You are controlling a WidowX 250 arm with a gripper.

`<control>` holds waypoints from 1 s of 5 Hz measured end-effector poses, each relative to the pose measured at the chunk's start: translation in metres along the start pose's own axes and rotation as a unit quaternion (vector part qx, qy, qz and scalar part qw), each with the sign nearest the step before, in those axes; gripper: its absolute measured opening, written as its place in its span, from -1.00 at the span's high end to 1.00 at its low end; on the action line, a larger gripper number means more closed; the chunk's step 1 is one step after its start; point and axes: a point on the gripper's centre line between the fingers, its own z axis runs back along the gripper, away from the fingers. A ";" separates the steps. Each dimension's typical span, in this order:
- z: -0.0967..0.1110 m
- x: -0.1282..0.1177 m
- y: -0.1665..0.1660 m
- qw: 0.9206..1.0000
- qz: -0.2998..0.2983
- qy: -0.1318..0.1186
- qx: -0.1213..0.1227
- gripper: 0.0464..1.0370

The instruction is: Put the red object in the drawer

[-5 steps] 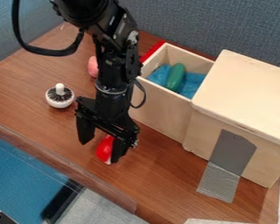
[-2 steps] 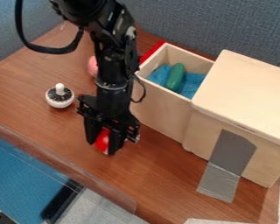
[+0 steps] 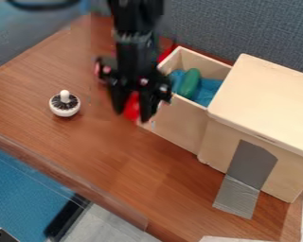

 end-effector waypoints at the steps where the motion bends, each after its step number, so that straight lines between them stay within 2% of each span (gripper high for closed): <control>1: 0.019 0.025 -0.020 1.000 0.001 -0.018 -0.025 -0.01; 3: -0.001 0.060 -0.045 0.999 0.006 -0.041 -0.026 -0.01; 5: -0.016 0.089 -0.038 0.998 0.027 -0.048 0.001 -0.01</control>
